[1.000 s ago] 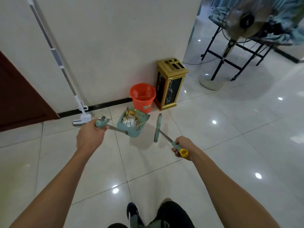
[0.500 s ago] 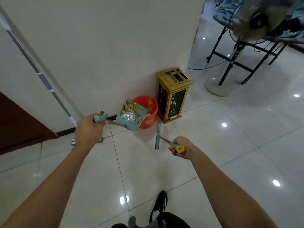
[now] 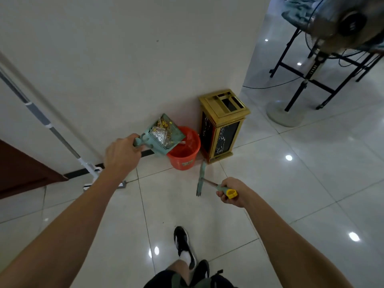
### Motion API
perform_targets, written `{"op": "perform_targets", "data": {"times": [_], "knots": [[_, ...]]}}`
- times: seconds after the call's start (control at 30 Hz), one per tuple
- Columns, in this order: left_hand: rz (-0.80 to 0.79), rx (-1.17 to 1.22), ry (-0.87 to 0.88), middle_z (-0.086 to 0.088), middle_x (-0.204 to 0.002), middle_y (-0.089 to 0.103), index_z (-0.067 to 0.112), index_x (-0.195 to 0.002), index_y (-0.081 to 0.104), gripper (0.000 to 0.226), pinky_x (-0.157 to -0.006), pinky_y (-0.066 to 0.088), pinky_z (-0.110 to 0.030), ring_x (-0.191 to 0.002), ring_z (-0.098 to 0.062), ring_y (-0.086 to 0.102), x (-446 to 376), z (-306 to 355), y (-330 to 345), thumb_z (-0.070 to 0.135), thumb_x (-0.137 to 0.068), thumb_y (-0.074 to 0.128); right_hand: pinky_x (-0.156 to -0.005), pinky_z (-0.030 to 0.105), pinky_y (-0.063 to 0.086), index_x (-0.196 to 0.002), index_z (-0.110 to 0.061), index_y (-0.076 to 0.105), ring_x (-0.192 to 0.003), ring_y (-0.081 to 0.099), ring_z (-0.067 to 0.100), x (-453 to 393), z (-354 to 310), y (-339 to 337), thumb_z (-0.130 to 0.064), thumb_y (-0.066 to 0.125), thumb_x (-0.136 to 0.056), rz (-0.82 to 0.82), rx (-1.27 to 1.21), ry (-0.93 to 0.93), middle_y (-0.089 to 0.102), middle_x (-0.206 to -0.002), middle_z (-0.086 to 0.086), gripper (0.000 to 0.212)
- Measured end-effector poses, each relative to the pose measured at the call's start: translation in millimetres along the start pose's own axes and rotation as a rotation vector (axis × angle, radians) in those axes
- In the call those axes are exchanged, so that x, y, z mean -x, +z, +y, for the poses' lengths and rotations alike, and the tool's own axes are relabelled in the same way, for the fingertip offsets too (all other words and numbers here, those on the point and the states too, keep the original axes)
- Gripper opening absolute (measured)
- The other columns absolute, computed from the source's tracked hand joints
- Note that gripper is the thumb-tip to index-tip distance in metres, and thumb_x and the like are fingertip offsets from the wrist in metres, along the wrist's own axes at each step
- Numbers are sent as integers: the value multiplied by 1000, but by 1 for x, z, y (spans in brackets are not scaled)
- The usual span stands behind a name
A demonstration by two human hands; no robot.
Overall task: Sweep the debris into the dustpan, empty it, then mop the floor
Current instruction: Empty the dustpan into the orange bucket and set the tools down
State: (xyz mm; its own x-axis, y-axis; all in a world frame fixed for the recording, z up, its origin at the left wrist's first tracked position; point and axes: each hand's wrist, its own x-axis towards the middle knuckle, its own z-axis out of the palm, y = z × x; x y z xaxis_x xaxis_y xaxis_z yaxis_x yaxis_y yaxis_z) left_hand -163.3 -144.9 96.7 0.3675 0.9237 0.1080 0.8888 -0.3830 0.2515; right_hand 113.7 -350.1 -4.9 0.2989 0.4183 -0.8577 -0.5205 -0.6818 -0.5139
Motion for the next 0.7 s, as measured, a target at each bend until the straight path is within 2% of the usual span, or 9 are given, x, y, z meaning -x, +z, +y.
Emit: {"op": "perform_targets", "data": {"times": [0.13,0.3,0.43,0.6,0.7], "knots": [[-57,-124,82,-8,-81,69,24,-108,63,19,-60,46,-34,-70,-34,65,-34,8,19,38,-96,61,-39,24,43,-132,4,42,-52,55,19,-24,-23,-2,-4,39,-97,7,23,12,55,-94,25,36],[-116,-229,175,-7,-86,72,24,-112,61,18,-62,44,-34,-75,-32,68,-56,21,39,35,-98,56,-39,24,42,-131,5,43,-51,55,19,-47,-46,1,-4,41,-97,-8,9,26,55,-92,24,35],[-149,-278,214,-6,-87,71,22,-108,59,15,-61,47,-35,-74,-31,67,-67,39,40,30,-98,53,-39,23,41,-130,3,43,-50,53,19,-59,-59,2,-6,41,-99,-13,-22,33,54,-94,26,33],[-166,-330,247,-7,-98,73,22,-117,59,20,-62,43,-36,-82,-32,70,-67,74,51,27,-99,51,-39,23,40,-129,2,42,-48,52,16,-70,-78,-11,-5,40,-99,-59,-54,36,53,-92,24,31],[-219,-314,210,-5,-103,72,24,-117,58,20,-67,48,-38,-88,-31,70,-63,99,60,27,-100,48,-38,23,39,-124,2,46,-47,52,16,-72,-87,-25,-4,43,-99,-90,-42,42,52,-88,22,27]]}}
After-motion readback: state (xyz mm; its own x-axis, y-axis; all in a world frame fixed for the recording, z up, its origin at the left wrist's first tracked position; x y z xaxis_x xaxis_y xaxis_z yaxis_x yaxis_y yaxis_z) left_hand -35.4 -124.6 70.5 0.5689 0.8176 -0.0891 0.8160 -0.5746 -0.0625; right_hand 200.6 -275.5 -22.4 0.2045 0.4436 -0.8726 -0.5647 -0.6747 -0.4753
